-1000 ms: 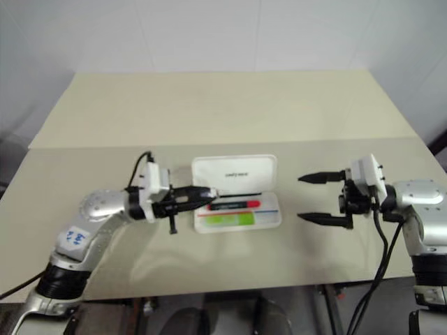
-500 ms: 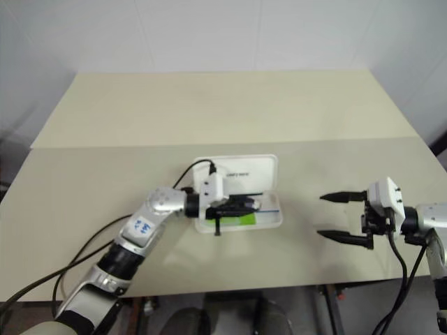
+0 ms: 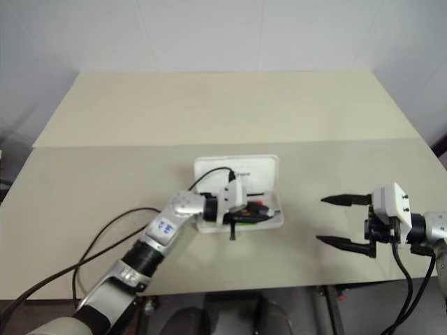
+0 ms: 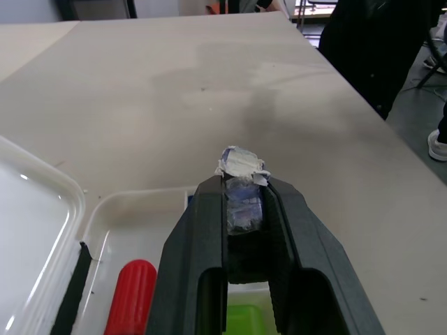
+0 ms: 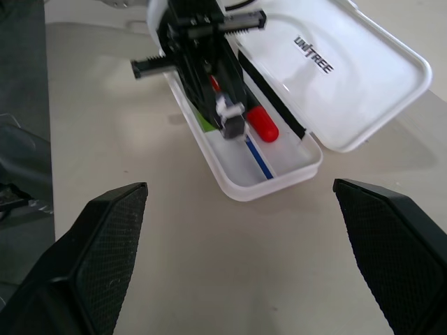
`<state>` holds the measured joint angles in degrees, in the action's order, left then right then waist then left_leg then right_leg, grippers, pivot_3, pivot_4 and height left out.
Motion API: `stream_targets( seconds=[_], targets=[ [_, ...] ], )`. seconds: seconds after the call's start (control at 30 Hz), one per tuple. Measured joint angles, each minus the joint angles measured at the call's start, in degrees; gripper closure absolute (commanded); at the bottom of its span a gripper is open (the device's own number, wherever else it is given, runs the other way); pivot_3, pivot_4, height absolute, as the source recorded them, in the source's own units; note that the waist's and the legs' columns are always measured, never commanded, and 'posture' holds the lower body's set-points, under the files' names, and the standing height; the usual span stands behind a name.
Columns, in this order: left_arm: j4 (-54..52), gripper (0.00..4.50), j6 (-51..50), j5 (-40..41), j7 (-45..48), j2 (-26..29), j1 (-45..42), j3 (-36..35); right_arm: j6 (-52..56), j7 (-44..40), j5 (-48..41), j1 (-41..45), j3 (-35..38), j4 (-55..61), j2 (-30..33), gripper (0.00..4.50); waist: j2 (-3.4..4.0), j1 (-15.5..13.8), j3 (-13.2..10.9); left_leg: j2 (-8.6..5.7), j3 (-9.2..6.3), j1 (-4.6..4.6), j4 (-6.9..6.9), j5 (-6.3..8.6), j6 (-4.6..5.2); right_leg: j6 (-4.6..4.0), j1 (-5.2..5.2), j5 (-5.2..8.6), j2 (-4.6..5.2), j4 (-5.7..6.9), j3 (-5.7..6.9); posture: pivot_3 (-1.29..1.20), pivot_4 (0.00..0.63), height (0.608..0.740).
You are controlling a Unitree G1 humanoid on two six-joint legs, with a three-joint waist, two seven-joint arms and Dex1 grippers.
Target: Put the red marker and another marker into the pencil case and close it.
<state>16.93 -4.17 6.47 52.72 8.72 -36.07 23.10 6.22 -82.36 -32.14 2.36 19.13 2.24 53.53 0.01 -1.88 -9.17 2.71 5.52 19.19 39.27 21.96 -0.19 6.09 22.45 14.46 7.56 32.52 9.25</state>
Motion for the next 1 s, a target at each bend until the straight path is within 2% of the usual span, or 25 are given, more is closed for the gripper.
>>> stream_targets(
  seconds=[0.5,0.67,0.9,1.0],
  targets=[
    [13.1,4.12,8.6,-1.9,0.2,-4.7,-3.9,-1.8,2.5,3.7,-1.2,-3.4,3.4,6.4,0.0,0.00,-0.02,-0.9,0.0,-0.01,-0.01,0.01,0.01,0.00,0.01,0.00,0.01,0.00,0.00,-0.01,0.01,0.00,0.150,0.740],
    [14.4,2.54,8.6,-1.9,0.9,-6.0,-4.2,-2.6,2.5,3.9,-1.2,-3.7,3.8,6.5,0.0,0.00,-0.03,-1.1,0.0,-0.01,-0.01,0.02,0.01,0.00,0.01,0.00,0.01,0.00,0.00,-0.02,0.01,0.00,0.150,0.740],
    [15.1,0.11,8.6,-1.3,2.9,-7.2,-4.6,-4.1,2.4,4.0,-1.1,-3.5,3.8,6.5,0.0,0.00,-0.03,-1.0,0.0,-0.01,-0.01,0.01,0.02,0.00,0.02,0.00,0.01,0.00,0.00,-0.01,0.01,0.00,0.150,0.740],
    [14.7,0.11,8.4,-1.2,3.9,-7.2,-4.6,-4.2,2.1,4.0,-1.0,-3.1,3.6,6.3,-0.1,0.00,-0.03,-1.0,0.0,-0.01,-0.01,0.01,0.02,0.00,0.02,0.00,0.01,0.00,-0.01,-0.01,0.02,0.00,0.150,0.740]
  ],
)
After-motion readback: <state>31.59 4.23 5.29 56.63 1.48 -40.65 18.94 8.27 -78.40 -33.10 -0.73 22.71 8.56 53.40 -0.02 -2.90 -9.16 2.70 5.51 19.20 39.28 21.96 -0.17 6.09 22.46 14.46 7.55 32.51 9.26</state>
